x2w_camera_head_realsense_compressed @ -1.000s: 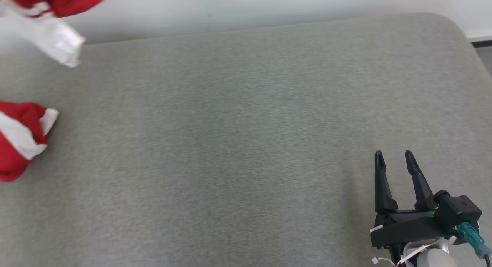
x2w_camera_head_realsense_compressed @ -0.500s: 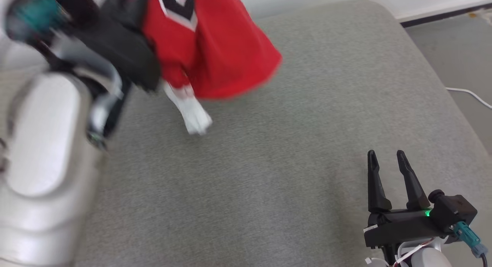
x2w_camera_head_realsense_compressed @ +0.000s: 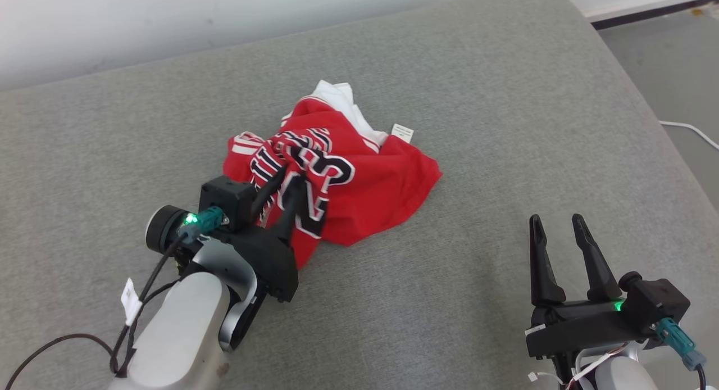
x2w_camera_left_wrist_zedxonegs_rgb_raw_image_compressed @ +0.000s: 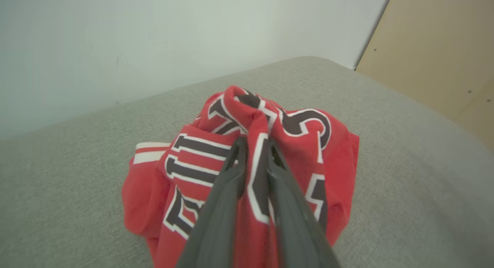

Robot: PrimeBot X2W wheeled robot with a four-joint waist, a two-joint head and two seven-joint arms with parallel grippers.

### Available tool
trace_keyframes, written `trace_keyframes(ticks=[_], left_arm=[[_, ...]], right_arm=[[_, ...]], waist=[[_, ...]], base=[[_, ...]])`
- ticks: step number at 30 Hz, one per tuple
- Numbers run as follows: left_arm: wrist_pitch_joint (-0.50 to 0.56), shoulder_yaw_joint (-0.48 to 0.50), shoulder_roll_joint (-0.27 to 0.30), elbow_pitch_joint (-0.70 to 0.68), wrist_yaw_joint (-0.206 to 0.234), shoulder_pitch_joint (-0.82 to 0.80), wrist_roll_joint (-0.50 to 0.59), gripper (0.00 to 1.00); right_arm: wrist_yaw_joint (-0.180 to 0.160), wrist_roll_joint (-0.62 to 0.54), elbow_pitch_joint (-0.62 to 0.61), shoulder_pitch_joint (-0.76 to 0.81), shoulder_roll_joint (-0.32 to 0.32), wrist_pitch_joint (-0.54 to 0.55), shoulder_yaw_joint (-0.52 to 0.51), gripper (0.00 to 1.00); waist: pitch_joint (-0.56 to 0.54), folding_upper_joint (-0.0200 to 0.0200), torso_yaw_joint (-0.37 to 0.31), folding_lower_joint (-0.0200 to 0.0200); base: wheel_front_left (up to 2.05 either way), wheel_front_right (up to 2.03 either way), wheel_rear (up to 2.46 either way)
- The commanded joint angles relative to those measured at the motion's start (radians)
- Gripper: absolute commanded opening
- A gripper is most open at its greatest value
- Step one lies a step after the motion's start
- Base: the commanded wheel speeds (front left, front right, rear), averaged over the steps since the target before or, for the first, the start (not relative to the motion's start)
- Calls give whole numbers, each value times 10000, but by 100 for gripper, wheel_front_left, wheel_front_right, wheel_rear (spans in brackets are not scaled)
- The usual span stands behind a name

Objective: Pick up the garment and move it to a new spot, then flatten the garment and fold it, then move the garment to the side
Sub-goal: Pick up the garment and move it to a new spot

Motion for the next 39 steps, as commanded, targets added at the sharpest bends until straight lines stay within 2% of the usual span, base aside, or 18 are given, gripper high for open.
trace_keyframes(ticks=[1, 6, 10, 19, 25, 28, 31, 35, 39], left_arm=[[-340, -44, -31, 78, -23, 29, 101, 100], [-1409, 223, 85, -35, 162, -34, 156, 100], [-1834, 521, 288, -339, 396, 184, 143, 100], [-2168, 1736, 1120, -1705, 1185, 1735, -22, 100], [-2193, 2491, 1404, -2576, 1737, 3178, -63, 100], [-2180, 3025, 1354, -3093, 1956, 4105, -73, 100], [-2181, 3456, 1235, -3525, 2067, 4894, 43, 100], [-2182, 3797, 975, -3806, 1982, 5731, 246, 100], [-2183, 3982, 676, -4051, 1621, 6168, 490, 100]], right_arm=[[-21, -83, 7, -73, 8, -16, 17, 100], [-21, -149, -12, 8, 6, -16, 53, 100], [-21, -245, 51, 201, 8, -14, 4, 100], [-21, -553, 122, 607, 8, -13, -62, 100], [-21, -669, 134, 756, 7, 25, -63, 100], [-21, -702, 78, 833, -8, 93, -22, 100], [-21, -745, 16, 944, -123, 212, 50, 100], [-21, -776, -116, 1076, -260, 336, 13, 100], [-21, -789, -200, 1304, -322, 456, 43, 100]], waist=[[-82, 0, 215, 0], [-402, 0, 521, 0], [-772, 0, 845, 0], [-1595, 0, 1625, 0], [-1896, 0, 1878, 0], [-1999, 0, 1992, 0], [-2024, 0, 2094, 0], [-2051, 0, 2250, 0], [-2121, 0, 2364, 0]], base=[[0, 0, 0], [0, 0, 0], [0, 0, 0], [0, 0, 0], [0, 0, 0], [0, 0, 0], [0, 0, 0], [0, 0, 0], [0, 0, 0]])
